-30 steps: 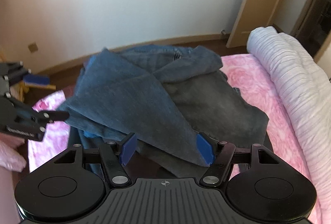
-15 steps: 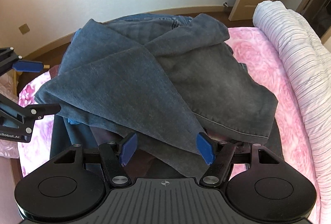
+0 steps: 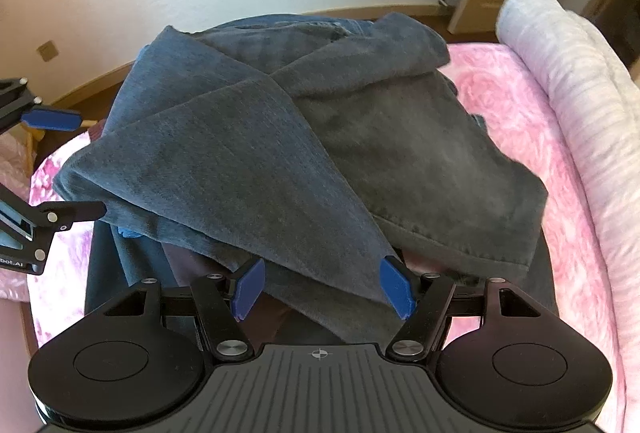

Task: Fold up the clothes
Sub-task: 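Grasp the grey jeans with the left gripper while the right gripper grasps them too, then lift the grey jeans out of the pile with both grippers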

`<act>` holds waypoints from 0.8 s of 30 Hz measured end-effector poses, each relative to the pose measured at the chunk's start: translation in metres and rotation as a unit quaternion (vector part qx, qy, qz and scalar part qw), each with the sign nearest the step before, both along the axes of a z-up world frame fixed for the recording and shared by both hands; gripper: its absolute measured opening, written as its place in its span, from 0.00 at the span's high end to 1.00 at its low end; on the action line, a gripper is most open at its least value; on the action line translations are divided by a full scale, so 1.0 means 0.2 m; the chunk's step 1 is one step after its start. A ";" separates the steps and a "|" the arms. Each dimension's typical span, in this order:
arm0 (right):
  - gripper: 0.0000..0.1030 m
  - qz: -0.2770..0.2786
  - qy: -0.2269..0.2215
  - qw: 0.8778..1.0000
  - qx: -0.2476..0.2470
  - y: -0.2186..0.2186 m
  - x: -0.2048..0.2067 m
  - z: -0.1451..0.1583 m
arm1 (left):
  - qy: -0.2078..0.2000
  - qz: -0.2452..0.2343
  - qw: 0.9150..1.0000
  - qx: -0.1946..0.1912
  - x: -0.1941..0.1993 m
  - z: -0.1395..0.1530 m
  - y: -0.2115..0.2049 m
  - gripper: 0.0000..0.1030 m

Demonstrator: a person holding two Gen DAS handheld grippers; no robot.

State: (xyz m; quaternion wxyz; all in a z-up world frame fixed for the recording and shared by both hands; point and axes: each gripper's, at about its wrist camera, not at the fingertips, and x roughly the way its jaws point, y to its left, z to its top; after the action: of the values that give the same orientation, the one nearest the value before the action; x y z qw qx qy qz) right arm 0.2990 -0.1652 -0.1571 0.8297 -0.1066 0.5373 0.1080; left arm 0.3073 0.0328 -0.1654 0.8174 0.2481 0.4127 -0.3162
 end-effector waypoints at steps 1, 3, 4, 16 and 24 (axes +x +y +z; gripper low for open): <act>0.34 0.011 -0.004 1.000 -0.004 0.01 0.01 -0.01 | -0.004 -0.009 1.000 0.005 0.00 -0.01 0.00 0.22; 0.34 0.044 -0.014 0.999 -0.021 0.03 0.02 -0.04 | -0.019 -0.030 0.999 0.024 -0.01 -0.05 -0.01 0.26; 0.34 0.060 -0.019 0.998 -0.029 0.04 0.03 -0.05 | -0.025 -0.039 0.998 0.032 -0.02 -0.07 -0.01 0.29; 0.53 0.195 -0.013 0.978 -0.071 0.12 0.24 -0.32 | -0.004 -0.078 0.997 0.017 0.03 -0.17 0.04 0.82; 0.99 0.184 -0.019 0.982 -0.041 0.07 -0.02 -0.12 | -0.046 -0.103 0.993 -0.020 -0.11 0.06 0.05 0.95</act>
State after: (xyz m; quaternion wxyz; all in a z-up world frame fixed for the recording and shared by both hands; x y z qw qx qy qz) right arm 0.2955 -0.1509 -0.1804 0.8005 -0.2393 0.4969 0.2347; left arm 0.2852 0.0421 -0.1528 0.8032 0.2876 0.3404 -0.3952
